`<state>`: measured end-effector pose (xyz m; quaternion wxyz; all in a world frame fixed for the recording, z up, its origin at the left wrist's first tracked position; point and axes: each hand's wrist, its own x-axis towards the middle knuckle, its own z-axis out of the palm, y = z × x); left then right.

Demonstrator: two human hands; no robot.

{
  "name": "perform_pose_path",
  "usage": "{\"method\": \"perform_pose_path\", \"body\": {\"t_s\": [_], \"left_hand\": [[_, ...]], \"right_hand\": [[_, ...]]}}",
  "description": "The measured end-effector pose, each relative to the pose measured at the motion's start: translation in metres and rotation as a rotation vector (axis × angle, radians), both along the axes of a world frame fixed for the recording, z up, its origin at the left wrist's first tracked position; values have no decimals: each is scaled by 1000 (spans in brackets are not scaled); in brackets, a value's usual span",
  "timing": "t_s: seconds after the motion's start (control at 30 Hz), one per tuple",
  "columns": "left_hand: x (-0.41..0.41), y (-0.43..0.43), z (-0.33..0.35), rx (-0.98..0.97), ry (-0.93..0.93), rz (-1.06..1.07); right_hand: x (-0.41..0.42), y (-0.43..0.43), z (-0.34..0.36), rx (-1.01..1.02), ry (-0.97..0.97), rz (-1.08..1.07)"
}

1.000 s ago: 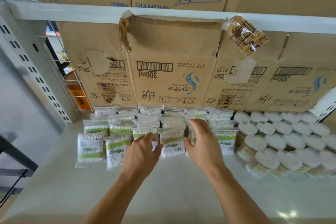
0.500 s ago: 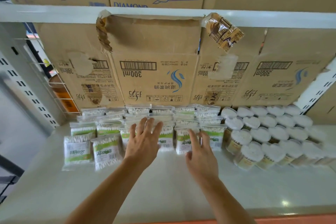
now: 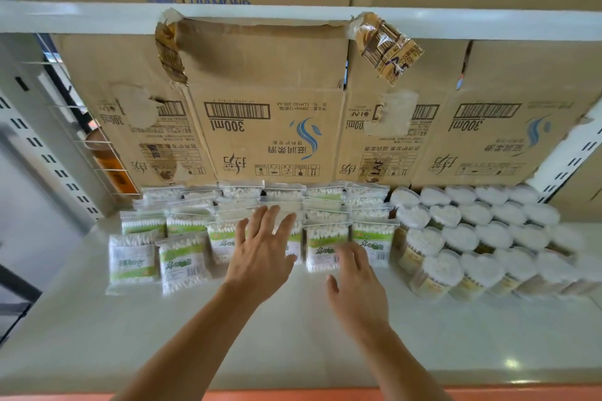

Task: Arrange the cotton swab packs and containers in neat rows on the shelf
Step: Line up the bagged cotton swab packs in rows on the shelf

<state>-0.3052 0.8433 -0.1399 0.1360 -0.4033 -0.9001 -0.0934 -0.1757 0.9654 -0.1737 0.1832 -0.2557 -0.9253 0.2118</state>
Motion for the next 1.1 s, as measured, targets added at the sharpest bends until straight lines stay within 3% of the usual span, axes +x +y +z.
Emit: {"method": "perform_pose_path", "body": {"t_s": [0.2, 0.4, 0.53, 0.8, 0.97, 1.1], "left_hand": [[9, 14, 2, 45, -1, -20], [13, 10, -3, 132, -22, -133], [20, 8, -9, 163, -23, -184], [14, 5, -1, 209, -37, 8], [1, -29, -2, 94, 27, 102], [-13, -71, -6, 163, -2, 183]], "right_hand": [[-13, 14, 11, 16, -5, 121], [6, 16, 6, 66, 236, 146], [11, 20, 8, 58, 283, 176], [-8, 17, 16, -13, 13, 103], [-15, 13, 12, 34, -53, 69], [-17, 11, 21, 82, -122, 51]]}}
